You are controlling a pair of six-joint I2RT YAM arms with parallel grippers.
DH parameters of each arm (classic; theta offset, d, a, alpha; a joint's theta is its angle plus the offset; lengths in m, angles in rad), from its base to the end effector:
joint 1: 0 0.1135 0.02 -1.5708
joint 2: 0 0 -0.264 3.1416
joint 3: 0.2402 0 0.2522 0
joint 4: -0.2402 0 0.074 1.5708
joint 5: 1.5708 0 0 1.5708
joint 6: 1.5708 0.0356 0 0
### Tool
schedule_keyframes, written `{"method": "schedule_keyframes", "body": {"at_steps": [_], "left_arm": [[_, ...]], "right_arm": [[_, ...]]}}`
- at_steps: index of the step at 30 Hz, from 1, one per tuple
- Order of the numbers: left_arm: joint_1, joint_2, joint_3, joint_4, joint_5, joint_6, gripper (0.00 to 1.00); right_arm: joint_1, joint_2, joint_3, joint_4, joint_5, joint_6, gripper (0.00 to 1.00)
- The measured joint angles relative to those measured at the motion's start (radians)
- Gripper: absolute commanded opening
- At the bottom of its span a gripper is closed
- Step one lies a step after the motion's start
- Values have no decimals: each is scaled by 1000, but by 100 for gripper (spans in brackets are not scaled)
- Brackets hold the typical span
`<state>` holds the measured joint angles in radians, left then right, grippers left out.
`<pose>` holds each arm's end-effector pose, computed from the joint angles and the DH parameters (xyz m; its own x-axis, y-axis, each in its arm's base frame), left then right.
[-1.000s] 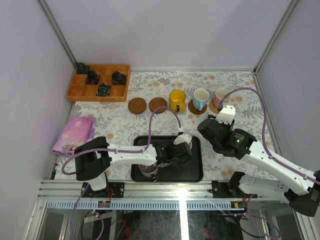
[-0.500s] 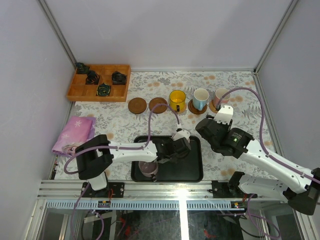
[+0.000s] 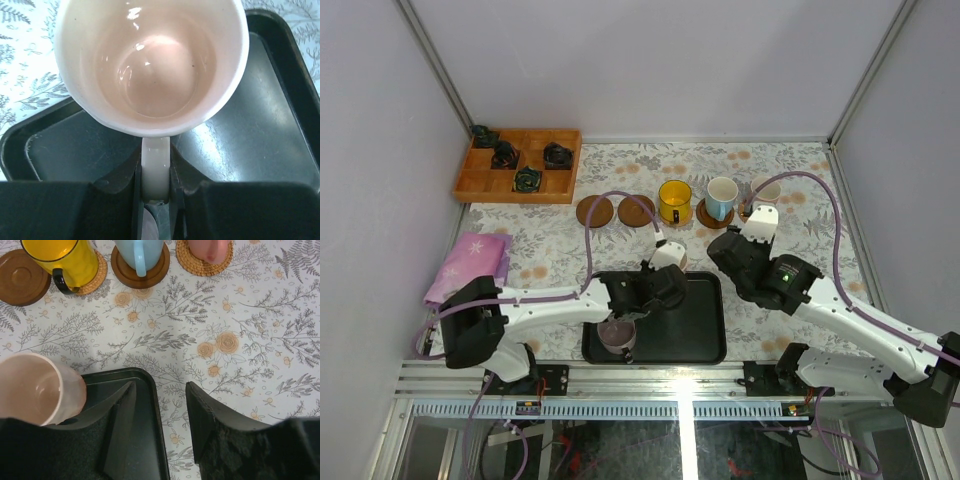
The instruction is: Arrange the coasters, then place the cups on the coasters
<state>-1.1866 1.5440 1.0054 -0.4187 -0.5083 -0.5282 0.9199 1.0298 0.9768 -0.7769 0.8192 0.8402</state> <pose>0.1339 -0.2851 0.2173 -0.6199 0.3588 -0.6978 0.4544 0.8892 0.0535 0.1408 0.1419 0.3142 -0.4804 0.2086 -0.8519 0.1699 0.9750 0.1430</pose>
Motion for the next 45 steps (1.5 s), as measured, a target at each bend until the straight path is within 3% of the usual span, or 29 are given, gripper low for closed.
{"method": "schedule_keyframes", "body": {"at_steps": [10, 17, 28, 33, 45], "left_arm": [[161, -30, -20, 39, -35, -17, 0], [321, -58, -52, 122, -32, 3, 0], [482, 101, -16, 320, 5, 132, 0], [531, 182, 40, 375, 58, 182, 0], [599, 328, 155, 428, 119, 213, 0]], "right_arm": [[0, 56, 2, 96, 18, -97, 42], [0, 129, 19, 138, 28, -149, 29], [-109, 157, 24, 239, -11, -179, 43], [-187, 157, 24, 280, -49, -187, 43], [-197, 206, 24, 312, -77, -205, 43]]}}
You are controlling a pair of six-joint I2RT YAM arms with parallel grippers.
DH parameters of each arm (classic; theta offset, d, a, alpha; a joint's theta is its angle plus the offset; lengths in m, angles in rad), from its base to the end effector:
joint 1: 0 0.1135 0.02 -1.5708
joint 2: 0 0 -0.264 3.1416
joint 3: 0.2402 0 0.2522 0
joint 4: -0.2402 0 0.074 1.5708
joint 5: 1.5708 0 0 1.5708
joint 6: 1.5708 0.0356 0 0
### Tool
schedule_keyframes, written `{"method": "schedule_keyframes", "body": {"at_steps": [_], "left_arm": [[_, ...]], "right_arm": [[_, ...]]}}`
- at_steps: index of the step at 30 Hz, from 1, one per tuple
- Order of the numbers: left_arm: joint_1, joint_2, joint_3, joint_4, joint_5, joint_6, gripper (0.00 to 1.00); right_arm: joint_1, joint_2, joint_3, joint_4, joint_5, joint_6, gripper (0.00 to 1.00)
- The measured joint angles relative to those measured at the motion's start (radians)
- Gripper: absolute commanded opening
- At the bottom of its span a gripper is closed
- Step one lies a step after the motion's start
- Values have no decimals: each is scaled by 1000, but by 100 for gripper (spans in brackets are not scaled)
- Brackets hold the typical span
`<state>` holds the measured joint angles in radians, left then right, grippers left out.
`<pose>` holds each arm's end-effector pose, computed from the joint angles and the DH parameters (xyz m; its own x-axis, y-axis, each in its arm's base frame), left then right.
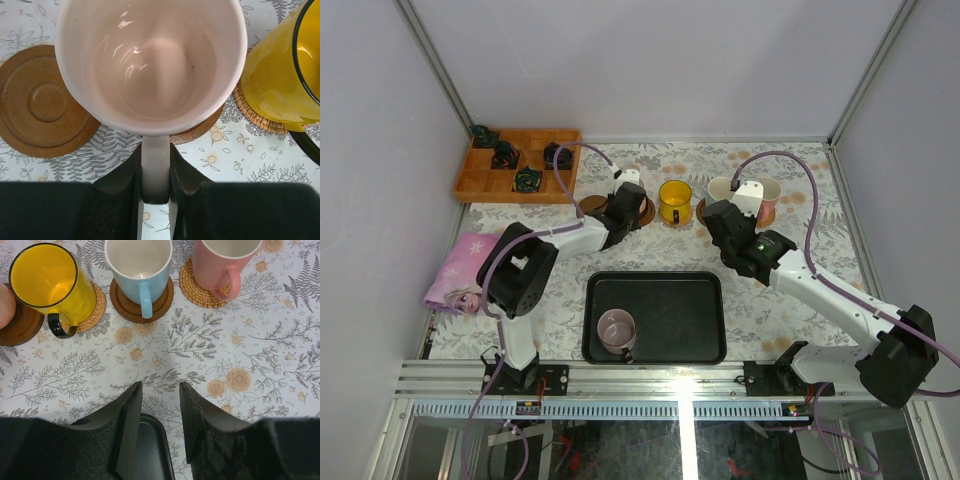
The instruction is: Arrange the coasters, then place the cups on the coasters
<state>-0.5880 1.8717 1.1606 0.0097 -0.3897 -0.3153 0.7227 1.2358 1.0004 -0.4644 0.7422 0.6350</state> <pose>0.3442 -0.2132 0.1822 -0.5947 0.0517 -0.8023 0.0918 0.9958 -0.0038 0.2125 0.1553 0.2995 -0.4480 0.1878 -0.8741 0.2063 0.9730 0.1033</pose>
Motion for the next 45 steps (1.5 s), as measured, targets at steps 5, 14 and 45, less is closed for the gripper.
{"method": "schedule_keyframes", "body": {"at_steps": [5, 14, 45], "left_arm": [[1, 26, 11, -2, 25, 0, 0], [1, 47, 23, -2, 36, -2, 0], [-36, 44, 14, -11, 25, -57, 2]], "right_arm": [[-3, 7, 0, 3, -2, 0, 44], [-3, 31, 1, 3, -12, 1, 44], [-4, 56, 14, 5, -55, 23, 45]]}}
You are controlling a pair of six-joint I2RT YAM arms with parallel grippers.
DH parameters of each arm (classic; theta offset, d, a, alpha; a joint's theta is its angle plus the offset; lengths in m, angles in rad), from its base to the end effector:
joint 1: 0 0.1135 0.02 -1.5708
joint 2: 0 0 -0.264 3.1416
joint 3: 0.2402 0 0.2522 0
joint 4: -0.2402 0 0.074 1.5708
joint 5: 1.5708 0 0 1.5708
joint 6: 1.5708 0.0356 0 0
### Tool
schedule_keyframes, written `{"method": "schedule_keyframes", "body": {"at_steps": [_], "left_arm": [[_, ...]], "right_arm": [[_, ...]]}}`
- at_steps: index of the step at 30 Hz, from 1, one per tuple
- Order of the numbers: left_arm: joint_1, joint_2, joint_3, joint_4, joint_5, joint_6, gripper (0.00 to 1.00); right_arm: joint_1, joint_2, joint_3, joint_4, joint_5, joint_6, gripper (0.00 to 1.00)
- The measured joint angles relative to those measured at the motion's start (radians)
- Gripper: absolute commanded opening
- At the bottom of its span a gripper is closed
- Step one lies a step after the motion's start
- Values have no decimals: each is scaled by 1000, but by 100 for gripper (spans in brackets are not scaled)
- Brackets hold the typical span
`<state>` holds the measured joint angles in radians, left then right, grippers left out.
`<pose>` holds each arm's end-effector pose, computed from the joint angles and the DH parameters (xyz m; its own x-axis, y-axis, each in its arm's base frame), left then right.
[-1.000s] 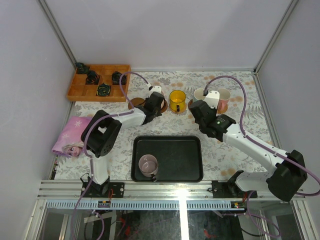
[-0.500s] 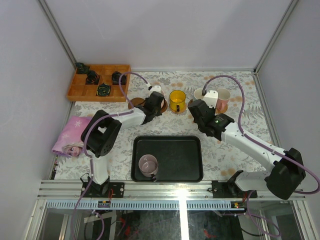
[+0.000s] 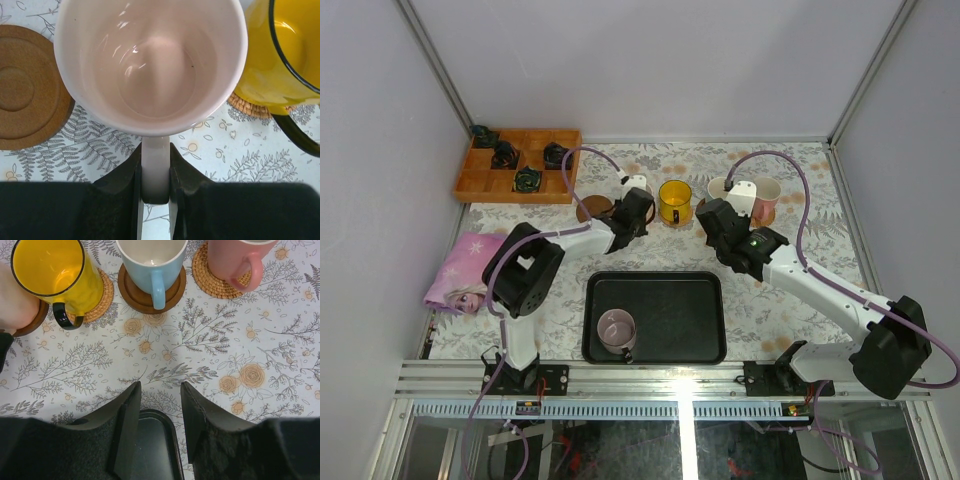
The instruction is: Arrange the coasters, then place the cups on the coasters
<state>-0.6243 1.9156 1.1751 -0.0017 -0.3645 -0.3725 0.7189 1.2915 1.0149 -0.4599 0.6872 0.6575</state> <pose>0.3397 -0.2291 0.1685 -0.6320 0.0362 -0.7741 0.1105 0.9929 -0.0438 0.2214 0.1638 0.2899 -0.4951 0.1945 -0.8468 0.1859 0.9758 0.1155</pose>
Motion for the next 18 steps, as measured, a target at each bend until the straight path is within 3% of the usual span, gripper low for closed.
{"method": "schedule_keyframes", "body": {"at_steps": [18], "left_arm": [[-31, -1, 8, -76, -133, -13, 3]], "right_arm": [[0, 0, 0, 2, -19, 5, 45]]}}
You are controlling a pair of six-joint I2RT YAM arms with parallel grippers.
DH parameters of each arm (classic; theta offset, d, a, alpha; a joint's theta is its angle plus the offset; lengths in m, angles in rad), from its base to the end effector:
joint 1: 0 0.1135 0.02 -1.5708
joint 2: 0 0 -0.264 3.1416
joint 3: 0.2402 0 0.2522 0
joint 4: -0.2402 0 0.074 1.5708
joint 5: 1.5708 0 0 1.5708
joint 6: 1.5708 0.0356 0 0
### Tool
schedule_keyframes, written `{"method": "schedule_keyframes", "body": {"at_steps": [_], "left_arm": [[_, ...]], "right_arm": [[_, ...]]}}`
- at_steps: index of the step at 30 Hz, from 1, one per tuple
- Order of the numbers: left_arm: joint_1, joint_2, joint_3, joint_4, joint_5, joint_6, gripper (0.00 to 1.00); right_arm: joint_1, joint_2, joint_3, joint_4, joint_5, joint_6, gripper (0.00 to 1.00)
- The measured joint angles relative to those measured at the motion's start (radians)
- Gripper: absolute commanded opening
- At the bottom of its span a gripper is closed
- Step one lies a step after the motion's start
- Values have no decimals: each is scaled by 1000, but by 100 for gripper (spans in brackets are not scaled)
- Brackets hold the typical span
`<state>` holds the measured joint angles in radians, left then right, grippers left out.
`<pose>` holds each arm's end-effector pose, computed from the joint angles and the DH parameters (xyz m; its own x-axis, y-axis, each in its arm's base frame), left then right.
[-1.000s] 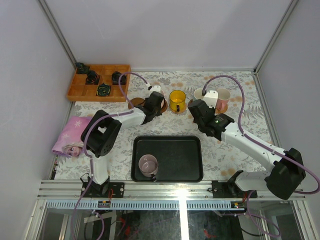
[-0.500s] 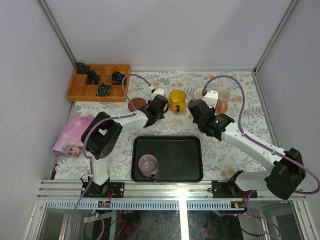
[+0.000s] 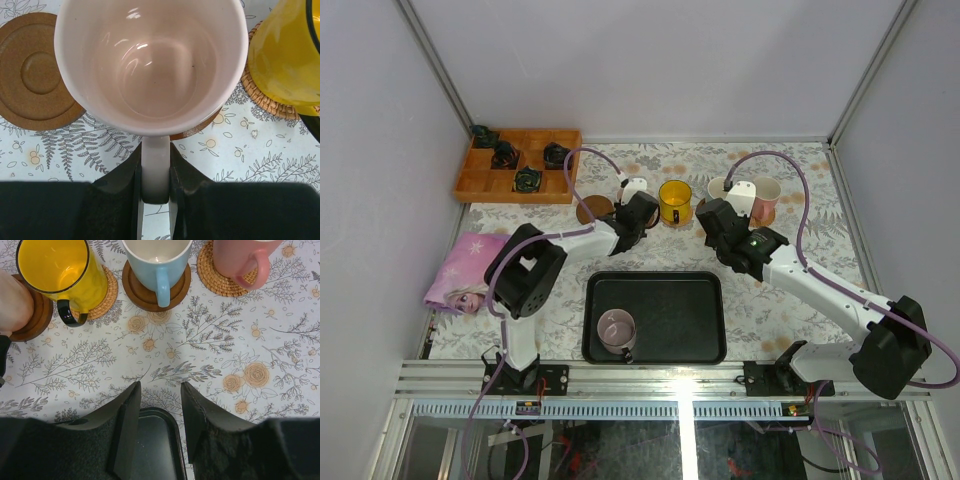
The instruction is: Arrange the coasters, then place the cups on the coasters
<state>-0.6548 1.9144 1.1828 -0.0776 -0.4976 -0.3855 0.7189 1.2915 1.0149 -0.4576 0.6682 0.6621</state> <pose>0.3307 -0.2325 0.1669 -0.6349 0.0709 -0.7693 0.0379 0.9974 0.0606 0.2214 0.1645 0.2898 -0.5027 0.2014 -0.8407 0.1753 0.9760 0.1290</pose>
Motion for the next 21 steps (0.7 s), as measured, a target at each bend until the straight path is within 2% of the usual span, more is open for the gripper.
{"method": "schedule_keyframes", "body": {"at_steps": [18, 19, 21], "left_arm": [[0, 43, 51, -4, -1, -1, 5], [0, 43, 51, -4, -1, -2, 9], [0, 43, 51, -5, 0, -2, 25]], "right_arm": [[0, 0, 0, 0, 0, 0, 46], [0, 0, 0, 0, 0, 0, 46], [0, 0, 0, 0, 0, 0, 46]]}}
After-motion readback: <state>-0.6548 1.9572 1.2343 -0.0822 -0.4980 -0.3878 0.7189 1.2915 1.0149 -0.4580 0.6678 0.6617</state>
